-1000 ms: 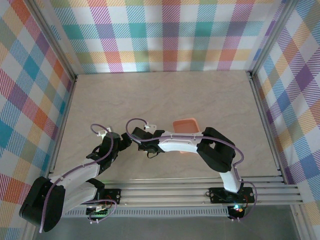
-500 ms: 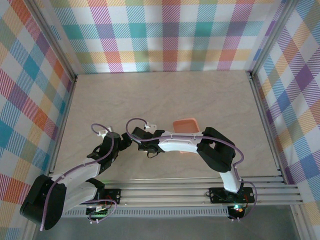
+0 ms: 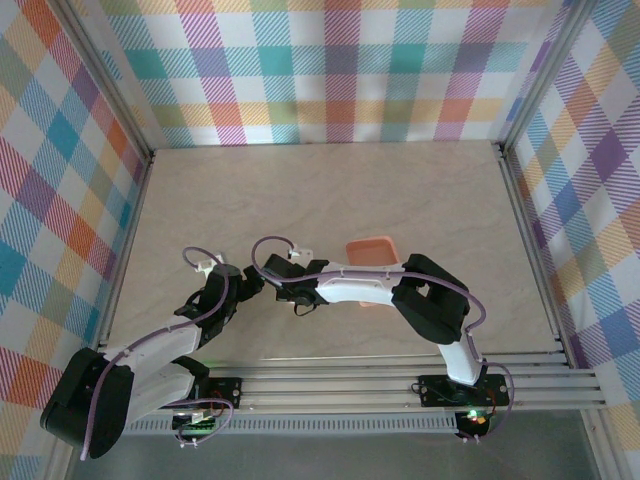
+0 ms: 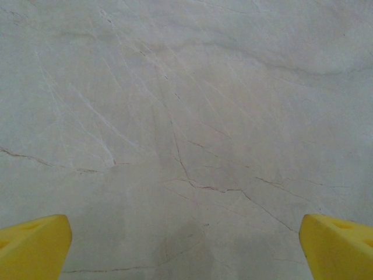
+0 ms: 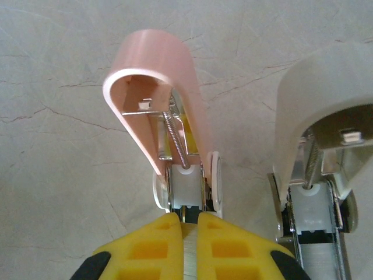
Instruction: Load the staples into the stapler
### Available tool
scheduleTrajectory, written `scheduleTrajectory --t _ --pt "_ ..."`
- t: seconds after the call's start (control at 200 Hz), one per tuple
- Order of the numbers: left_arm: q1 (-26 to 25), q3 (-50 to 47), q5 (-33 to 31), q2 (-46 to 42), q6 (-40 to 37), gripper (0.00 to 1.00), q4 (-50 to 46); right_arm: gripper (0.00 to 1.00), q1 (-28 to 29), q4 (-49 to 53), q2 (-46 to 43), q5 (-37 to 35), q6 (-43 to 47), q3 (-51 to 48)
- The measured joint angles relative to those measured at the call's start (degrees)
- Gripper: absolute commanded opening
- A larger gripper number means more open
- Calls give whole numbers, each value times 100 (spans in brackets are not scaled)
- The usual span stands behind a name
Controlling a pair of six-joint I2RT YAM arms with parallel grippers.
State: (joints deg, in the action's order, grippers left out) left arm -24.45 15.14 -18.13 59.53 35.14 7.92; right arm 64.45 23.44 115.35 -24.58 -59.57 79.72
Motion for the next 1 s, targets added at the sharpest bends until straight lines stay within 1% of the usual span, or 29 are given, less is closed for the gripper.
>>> scheduleTrajectory --t 0.28,0.34,0.49,0.745,0.835,0.93,1.0 --pt "0 0 -2 0 0 100 0 10 -13 68 2 -2 -20 24" --pt "0 0 -2 0 0 100 0 11 -15 68 2 2 -17 26" --pt "0 0 -2 -2 -2 100 0 19 -26 96 2 39 48 28" --pt "0 0 11 -20 -31 100 -2 21 -26 111 -44 61 286 26" --pt "0 0 131 -61 -114 100 -2 21 -26 103 -201 61 356 -11" --pt "0 7 400 -79 -240 99 -7 21 -26 72 -592 55 439 -214" --pt "0 50 643 -79 -310 96 -57 22 -28 26 -953 17 496 -426"
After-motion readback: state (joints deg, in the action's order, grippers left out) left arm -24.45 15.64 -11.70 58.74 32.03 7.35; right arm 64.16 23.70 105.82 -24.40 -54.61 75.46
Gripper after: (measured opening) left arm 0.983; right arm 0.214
